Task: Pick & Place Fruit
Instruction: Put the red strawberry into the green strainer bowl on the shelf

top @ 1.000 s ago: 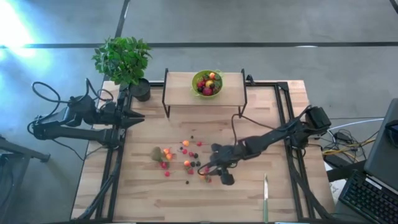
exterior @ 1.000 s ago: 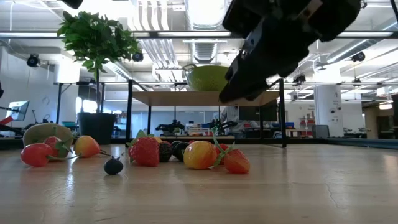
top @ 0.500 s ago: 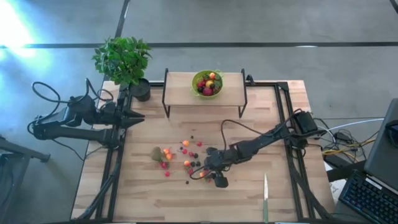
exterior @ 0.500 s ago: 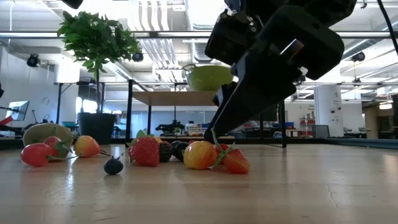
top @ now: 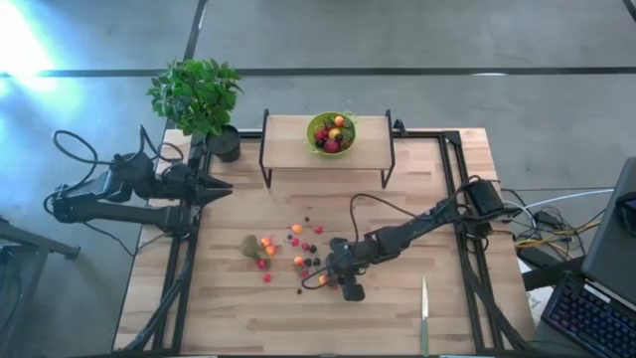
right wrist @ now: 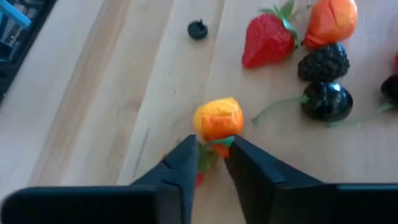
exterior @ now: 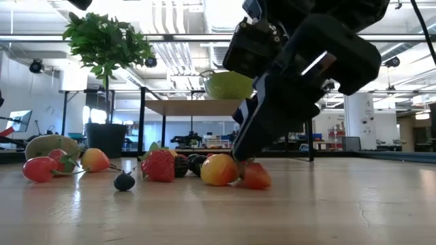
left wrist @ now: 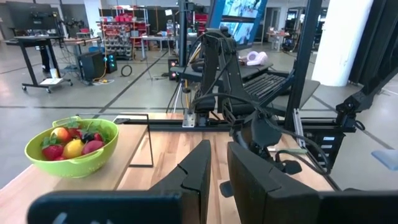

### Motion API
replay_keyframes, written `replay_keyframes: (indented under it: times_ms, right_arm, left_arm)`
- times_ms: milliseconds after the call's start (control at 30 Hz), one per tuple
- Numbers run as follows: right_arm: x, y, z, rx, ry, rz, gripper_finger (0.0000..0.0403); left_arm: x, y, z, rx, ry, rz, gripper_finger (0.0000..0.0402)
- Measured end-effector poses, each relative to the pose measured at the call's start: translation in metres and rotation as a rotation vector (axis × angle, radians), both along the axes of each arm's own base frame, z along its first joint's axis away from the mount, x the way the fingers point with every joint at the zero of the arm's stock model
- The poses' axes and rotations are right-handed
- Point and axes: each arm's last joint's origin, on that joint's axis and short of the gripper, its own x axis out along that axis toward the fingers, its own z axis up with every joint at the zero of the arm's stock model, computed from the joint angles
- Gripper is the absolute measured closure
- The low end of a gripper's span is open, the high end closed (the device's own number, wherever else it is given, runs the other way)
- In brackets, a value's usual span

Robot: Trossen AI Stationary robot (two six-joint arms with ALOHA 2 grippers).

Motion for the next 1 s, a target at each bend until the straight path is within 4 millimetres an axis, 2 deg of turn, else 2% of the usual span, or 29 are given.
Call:
replay_keyframes:
  times_ms: [133,200,633,1000]
  right_arm:
    - [0.001,0.001,0.001,0.008,-0.003,0.007,0.0378]
    - [0.001,0.001,0.002,0.016,-0.004,0.016,0.0389]
    - [0.002,0.002,0.009,0.056,-0.01,0.045,0.0395]
    - [-0.007,0.0,0.043,0.052,-0.072,0.073,0.0395]
  left_arm:
    - [0.001,0.0,0.0,0.0,0.003,0.0,0.0339]
    - [0.001,0.0,0.0,0.0,0.003,0.0,0.0339]
    - [0.001,0.0,0.0,0.0,0.004,0.0,0.0339]
    - [0.001,0.0,0.0,0.0,0.004,0.001,0.0339]
